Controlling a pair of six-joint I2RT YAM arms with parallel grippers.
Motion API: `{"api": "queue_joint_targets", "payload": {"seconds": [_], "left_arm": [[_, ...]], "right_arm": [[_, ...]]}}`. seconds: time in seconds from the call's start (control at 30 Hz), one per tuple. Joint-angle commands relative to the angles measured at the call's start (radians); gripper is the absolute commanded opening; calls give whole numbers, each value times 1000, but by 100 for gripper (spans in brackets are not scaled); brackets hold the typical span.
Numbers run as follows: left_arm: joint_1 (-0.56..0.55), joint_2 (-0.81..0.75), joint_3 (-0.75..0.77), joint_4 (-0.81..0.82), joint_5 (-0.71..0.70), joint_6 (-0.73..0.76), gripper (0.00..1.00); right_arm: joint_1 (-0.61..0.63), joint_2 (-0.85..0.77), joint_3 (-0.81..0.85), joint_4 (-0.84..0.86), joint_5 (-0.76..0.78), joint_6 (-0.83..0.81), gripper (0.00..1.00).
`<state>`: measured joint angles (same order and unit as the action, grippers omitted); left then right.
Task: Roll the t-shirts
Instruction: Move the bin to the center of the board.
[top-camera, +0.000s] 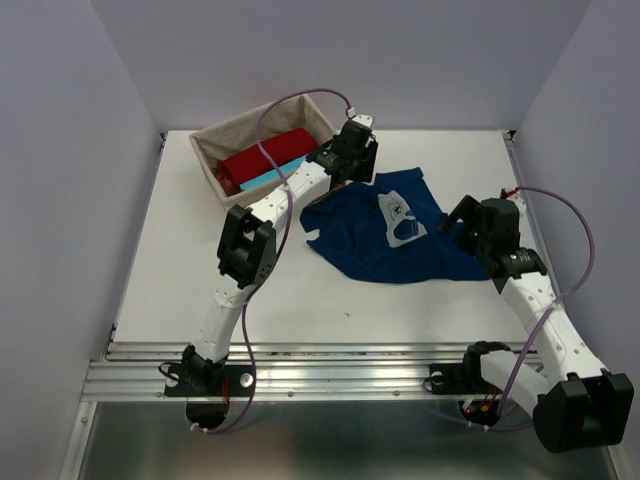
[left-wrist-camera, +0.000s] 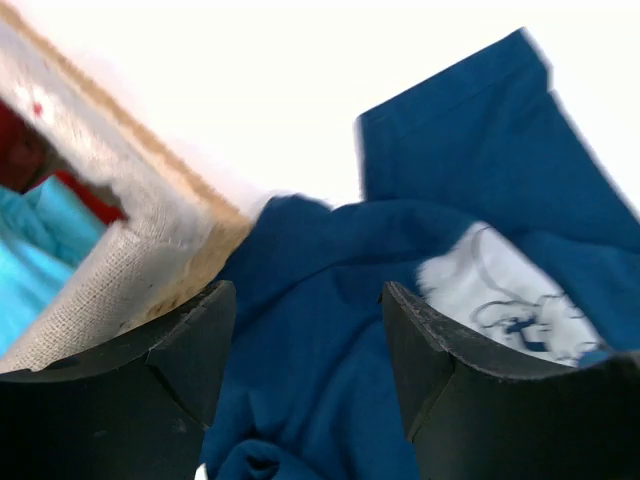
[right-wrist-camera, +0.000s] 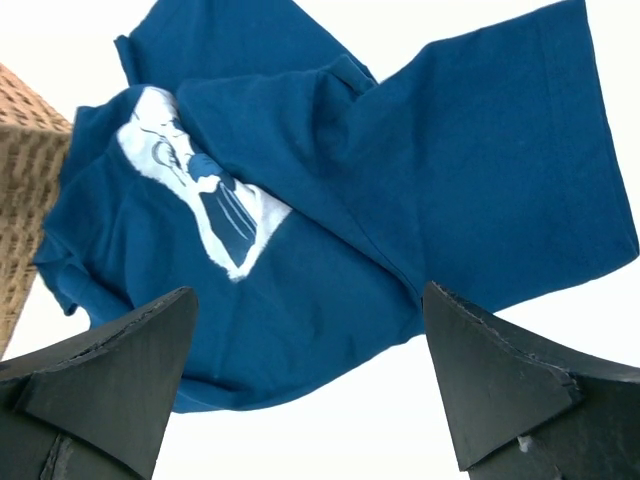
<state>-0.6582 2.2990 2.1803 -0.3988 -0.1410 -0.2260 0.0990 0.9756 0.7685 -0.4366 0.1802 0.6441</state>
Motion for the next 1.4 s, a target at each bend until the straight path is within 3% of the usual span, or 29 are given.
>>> {"api": "queue_joint_targets", "payload": {"seconds": [0.0, 0.13, 0.47, 0.8, 1.0, 1.2, 1.37], "left_arm": [[23, -16, -3, -46, -106, 57, 71], [78, -113, -160, 31, -117, 56, 72], [219, -210, -350, 38, -160, 73, 72], [295, -273, -419, 35, -198, 97, 72], [331, -270, -386, 18, -197, 85, 72], [287, -335, -367, 3, -49, 53, 72], [154, -424, -432, 14, 6, 24, 75]], "right_arm": [[-2, -35, -15, 30, -4, -3, 100], [-2, -18, -24, 30, -18, 6, 100], [-2, -3, -38, 55, -31, 14, 100], [-2, -6, -51, 61, -39, 19, 100], [-2, 6, -51, 58, -33, 2, 100], [-2, 92, -26, 39, -44, -47, 100], [-2, 170, 6, 55, -68, -76, 98]]}}
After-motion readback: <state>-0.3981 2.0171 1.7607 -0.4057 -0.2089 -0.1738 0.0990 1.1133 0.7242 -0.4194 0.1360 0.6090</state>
